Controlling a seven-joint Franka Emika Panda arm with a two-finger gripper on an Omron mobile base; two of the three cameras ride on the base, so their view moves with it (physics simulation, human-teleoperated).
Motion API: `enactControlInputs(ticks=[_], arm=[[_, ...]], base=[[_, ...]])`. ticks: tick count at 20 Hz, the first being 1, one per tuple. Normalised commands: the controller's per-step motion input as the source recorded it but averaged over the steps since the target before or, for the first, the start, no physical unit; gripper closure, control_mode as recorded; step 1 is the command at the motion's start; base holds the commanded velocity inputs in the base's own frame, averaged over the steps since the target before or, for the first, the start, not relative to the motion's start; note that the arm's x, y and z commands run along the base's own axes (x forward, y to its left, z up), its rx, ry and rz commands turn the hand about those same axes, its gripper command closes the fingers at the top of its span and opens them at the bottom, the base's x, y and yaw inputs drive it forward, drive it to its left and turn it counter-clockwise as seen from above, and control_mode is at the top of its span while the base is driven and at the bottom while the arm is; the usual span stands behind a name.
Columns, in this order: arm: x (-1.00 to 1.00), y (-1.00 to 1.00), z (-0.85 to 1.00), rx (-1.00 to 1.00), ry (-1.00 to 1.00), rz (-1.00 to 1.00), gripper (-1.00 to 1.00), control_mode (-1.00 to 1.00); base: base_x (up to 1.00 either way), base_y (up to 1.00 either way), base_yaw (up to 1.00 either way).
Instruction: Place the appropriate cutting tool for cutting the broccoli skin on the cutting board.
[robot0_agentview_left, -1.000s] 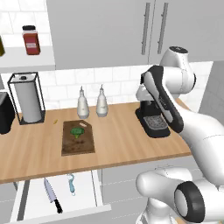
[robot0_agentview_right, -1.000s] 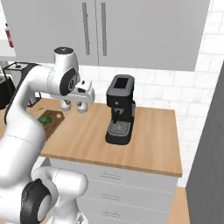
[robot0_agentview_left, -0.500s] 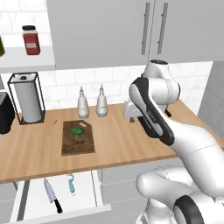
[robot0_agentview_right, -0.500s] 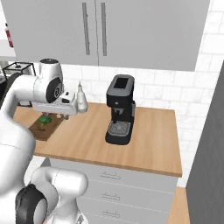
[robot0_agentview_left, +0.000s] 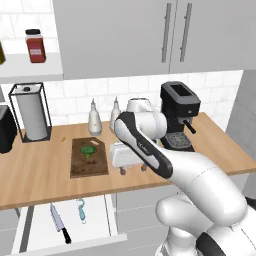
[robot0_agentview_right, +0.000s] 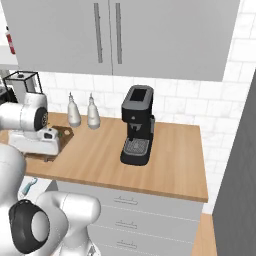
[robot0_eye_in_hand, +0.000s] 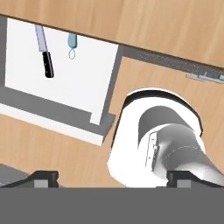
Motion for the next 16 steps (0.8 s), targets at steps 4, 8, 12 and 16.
enactControlInputs(ticks=[4,8,12,16], arm=[[-0.78,1.0,-0.53,-0.15,0.05,0.05,-1.0,-1.0],[-1.0,0.96,-0.39,-0.16,-0.06,0.0,-1.0,-1.0],[-0.3,0.62,-0.26,-0.14,-0.04,-0.07,-1.0,-1.0],[0.48,0.75,-0.26,-0.06,0.04,-0.12,-1.0,-1.0]], base=[[0.0,0.0,0.0],[0.0,0.0,0.0],[0.0,0.0,0.0],[0.0,0.0,0.0]])
